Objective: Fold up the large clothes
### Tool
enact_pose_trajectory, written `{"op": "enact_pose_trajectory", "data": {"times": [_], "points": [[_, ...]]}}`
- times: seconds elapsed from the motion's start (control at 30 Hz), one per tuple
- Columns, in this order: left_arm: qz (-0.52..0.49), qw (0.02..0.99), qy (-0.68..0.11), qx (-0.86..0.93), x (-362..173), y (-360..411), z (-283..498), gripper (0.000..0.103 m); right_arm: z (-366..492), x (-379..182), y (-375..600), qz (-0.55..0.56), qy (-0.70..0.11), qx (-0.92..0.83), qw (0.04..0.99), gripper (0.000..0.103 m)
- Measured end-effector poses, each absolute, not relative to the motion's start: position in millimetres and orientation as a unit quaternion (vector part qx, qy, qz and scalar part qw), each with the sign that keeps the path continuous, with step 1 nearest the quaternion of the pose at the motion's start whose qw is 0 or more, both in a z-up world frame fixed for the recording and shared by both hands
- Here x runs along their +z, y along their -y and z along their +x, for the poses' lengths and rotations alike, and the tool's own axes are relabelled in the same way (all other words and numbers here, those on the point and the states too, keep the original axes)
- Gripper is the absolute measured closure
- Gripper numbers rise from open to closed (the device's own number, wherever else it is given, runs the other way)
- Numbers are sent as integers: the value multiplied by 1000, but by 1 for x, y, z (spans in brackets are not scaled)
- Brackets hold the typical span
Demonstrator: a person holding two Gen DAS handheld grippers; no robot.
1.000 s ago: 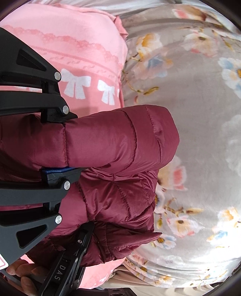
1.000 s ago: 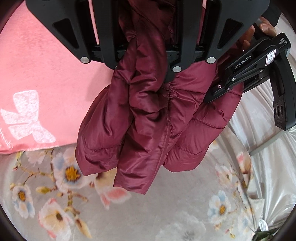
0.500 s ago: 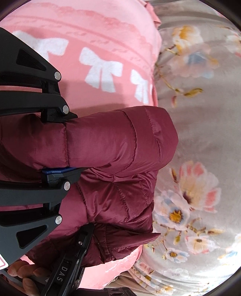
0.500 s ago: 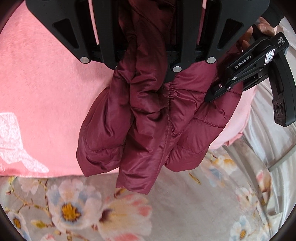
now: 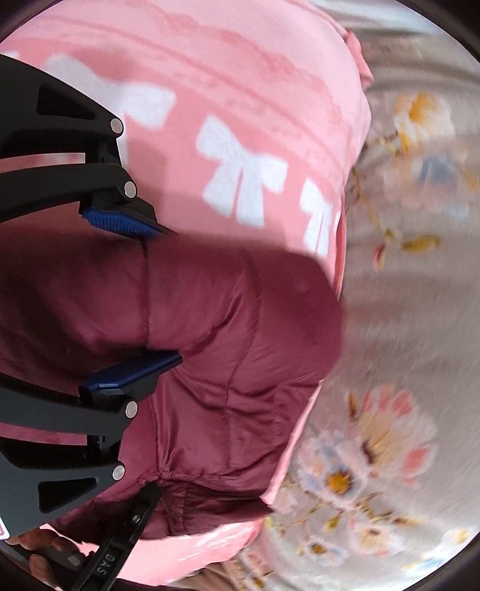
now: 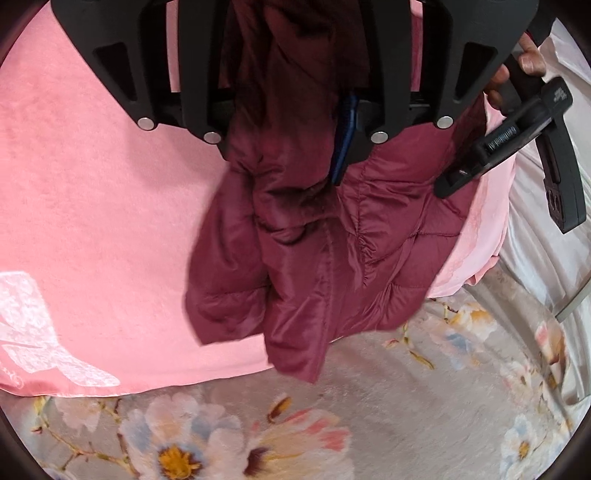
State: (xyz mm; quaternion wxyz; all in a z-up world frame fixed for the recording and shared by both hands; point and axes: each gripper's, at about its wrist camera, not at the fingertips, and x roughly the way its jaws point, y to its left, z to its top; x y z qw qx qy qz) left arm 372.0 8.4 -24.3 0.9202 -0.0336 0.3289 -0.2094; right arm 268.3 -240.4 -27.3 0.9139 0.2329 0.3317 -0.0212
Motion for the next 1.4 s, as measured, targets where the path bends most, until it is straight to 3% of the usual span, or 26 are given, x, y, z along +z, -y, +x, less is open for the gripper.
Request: {"op": "enact_pose_trajectory", "data": {"times": [0.17,0.33,0.67,0.93,1.4], "points": [[-20,942,-305,-139,20,-31,354,45,233,12,245,209,-291,-81,930,62],[8,947,-310,-84,45,-9,351,45,252,42,206,98,-287,-98,948,82],[46,924,-374,-65,-13,45,376,47,314,0,196,61,-332,-135,931,87],[61,934,-348,-51,-35,57,379,43,323,-36,204,68,-338,-135,929,89],[48,944,-322,-52,-51,59,383,42,327,-41,207,79,-340,-131,928,89]]}}
